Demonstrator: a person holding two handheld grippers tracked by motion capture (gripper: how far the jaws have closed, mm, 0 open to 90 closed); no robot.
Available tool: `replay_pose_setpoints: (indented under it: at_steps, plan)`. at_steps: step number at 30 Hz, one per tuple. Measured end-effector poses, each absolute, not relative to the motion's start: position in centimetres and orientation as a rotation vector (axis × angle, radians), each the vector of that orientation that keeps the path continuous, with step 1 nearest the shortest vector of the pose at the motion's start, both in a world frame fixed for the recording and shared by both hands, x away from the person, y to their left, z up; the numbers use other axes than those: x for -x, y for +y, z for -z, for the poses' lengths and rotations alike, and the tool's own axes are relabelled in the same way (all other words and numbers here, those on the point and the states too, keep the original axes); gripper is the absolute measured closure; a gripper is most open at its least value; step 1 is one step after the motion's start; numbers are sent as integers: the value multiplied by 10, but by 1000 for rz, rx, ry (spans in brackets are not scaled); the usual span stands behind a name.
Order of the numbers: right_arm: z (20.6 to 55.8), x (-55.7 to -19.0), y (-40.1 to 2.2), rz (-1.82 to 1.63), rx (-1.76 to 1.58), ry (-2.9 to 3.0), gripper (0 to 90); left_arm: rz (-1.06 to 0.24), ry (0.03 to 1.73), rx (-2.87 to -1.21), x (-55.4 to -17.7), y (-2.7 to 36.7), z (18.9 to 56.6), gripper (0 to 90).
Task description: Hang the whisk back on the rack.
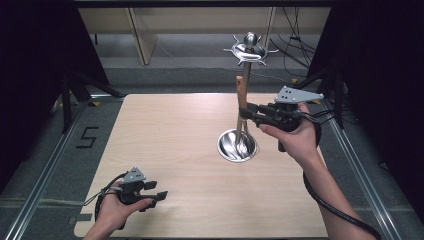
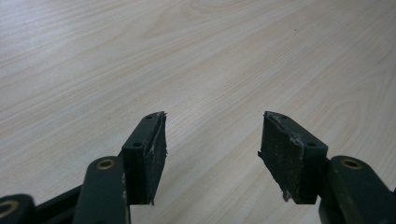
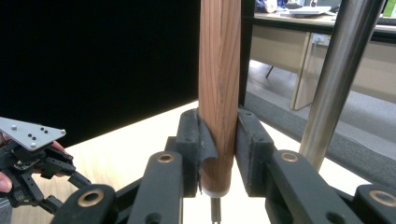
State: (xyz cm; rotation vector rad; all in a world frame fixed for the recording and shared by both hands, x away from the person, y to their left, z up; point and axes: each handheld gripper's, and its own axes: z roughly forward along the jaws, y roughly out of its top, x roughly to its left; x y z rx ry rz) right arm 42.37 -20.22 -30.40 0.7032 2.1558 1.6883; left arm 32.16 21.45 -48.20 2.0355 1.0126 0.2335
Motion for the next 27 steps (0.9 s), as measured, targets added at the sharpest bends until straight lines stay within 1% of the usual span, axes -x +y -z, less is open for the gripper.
replay_pose_setpoints:
  at_steps: [10,12,15,27]
  plan:
    - [298,-426,-198,-1695,-695,2129,736,-225,1009,-2044,-322,215,482,397]
    - [297,-425,-197,-1701,-698,2136,737,-232,1021,-2021,-321,213,482,398]
    - [295,-426,-195,-1707,-683,2130,737,-222,1012,-2044,-322,215,482,397]
    - [287,-426,-189,-1728,-678,2107,736,-221,1011,-2043,-322,215,482,398]
